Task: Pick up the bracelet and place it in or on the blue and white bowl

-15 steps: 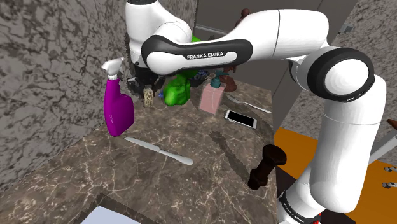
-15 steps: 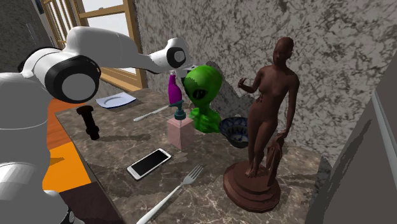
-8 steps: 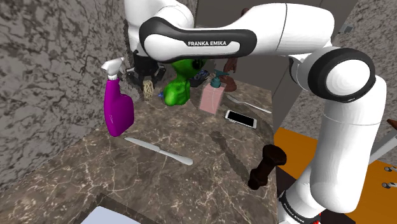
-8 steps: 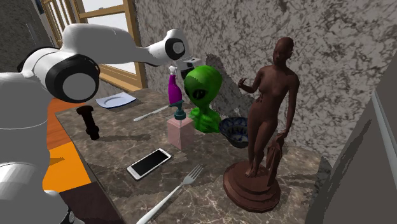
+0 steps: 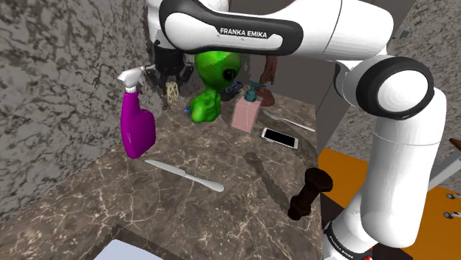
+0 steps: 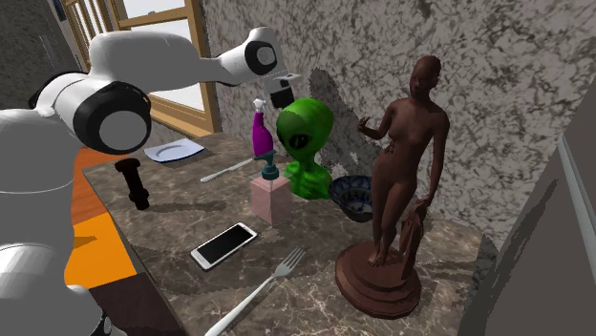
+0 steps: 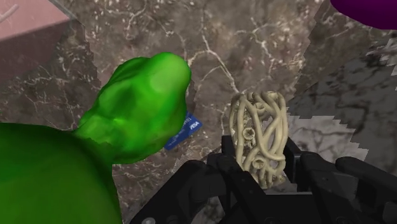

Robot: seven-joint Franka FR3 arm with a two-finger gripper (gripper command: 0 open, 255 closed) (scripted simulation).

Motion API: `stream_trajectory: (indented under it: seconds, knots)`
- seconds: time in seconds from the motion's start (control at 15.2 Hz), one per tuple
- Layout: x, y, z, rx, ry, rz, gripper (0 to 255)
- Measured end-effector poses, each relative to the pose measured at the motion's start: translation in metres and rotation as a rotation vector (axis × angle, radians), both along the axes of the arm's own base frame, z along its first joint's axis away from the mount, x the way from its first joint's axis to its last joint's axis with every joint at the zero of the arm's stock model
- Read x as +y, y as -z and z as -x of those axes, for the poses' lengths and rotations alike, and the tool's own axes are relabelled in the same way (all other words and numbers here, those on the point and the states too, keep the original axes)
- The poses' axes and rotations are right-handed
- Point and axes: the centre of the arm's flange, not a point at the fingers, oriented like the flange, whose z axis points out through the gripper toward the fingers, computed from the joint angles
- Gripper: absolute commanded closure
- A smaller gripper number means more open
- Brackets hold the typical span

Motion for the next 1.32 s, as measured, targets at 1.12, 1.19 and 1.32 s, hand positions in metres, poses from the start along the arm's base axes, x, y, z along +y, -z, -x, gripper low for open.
stream_trajectory:
  seconds: [1.12, 1.19, 1.32]
  knots:
    - [-0.05, -0.07, -0.011, -0.004, -0.002, -0.001, 255]
    - [-0.063, -0.07, -0.014, -0.002, 0.0, 0.0, 255]
    - [-0.088, -0.073, -0.017, -0.002, 0.0, 0.0, 255]
